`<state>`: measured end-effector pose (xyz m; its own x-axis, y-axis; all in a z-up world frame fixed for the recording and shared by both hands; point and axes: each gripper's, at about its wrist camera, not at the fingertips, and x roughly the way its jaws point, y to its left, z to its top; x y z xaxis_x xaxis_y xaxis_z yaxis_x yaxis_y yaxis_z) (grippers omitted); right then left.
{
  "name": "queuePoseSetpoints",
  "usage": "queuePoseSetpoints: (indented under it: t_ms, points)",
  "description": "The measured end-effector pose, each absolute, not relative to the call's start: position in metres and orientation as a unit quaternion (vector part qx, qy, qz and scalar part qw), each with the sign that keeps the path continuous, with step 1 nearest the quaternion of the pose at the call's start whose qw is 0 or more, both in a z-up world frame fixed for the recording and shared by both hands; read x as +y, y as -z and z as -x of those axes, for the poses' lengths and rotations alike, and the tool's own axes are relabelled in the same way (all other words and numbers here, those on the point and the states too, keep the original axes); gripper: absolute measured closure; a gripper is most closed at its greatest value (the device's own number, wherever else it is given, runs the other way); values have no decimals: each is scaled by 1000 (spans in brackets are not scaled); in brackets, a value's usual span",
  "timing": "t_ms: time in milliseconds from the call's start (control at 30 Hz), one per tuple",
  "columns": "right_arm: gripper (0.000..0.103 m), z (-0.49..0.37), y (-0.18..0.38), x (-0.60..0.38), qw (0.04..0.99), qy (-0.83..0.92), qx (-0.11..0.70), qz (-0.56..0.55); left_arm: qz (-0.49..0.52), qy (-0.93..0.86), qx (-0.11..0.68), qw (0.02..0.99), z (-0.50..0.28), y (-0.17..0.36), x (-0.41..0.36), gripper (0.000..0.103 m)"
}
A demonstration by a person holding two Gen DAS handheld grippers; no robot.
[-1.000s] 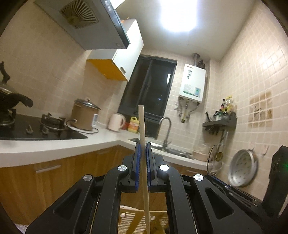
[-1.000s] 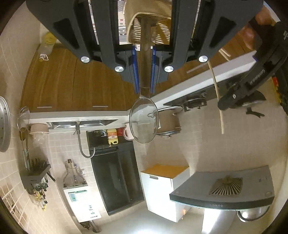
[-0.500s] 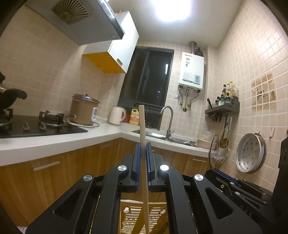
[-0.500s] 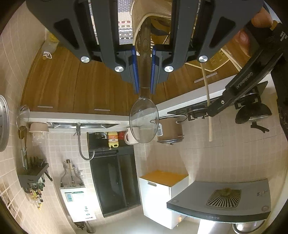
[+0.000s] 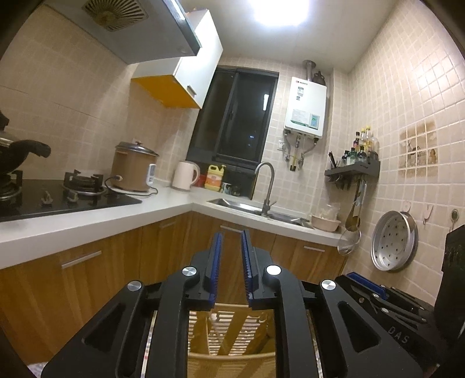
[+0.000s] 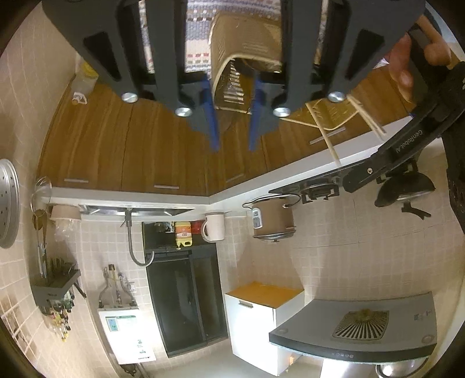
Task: Organize utensils
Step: 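Open both tools to drop the chopstick and spoon into the basket, then move both tools back down over the last chopstick and clear spoon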
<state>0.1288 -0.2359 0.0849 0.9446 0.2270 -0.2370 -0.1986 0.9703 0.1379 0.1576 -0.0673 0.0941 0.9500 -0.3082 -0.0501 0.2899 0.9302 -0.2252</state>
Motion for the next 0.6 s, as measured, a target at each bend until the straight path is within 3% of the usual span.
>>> queuePoseSetpoints:
  t_ms: [400,500,600]
  points:
    - [65,-59,-98,-231,980,-118,156,-47,129,181,65,973,-93,-114,-29,83]
    - [65,-44,-85,-227,973,-123,189,-45,129,190,94,969,-78,-108,-22,74]
    - [65,-37,-61,-219,961,-124,244,-44,131,209,163,955,-69,-86,-16,74]
